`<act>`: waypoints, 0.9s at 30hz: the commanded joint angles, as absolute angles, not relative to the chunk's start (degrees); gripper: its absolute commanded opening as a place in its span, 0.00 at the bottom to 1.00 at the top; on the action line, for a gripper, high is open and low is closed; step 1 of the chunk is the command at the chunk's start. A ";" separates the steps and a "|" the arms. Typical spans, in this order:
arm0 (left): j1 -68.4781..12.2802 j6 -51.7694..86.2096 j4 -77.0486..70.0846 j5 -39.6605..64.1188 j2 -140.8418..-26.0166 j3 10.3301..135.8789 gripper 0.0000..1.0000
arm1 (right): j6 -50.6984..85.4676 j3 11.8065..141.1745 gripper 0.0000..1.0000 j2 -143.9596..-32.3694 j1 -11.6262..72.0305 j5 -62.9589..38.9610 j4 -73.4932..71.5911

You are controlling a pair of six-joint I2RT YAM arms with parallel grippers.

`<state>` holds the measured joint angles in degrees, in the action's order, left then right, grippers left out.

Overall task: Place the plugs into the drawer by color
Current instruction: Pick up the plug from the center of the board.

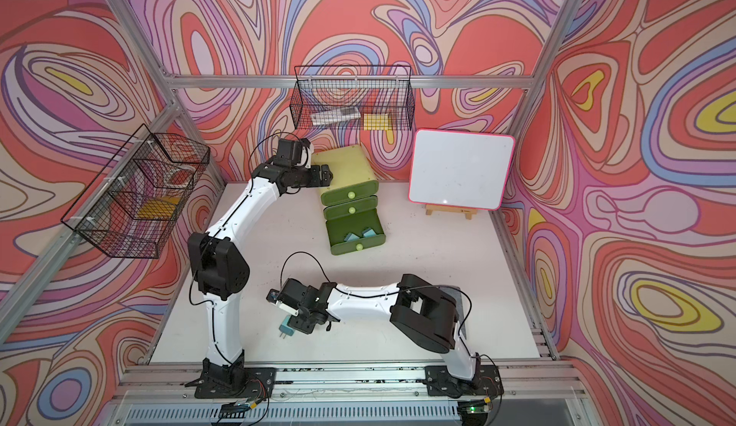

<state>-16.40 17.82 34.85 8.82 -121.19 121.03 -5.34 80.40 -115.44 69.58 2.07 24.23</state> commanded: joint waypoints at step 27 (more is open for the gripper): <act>-15.80 17.31 37.75 8.87 -118.92 120.12 0.94 | -11.00 90.53 0.70 -126.16 70.14 -6.35 26.03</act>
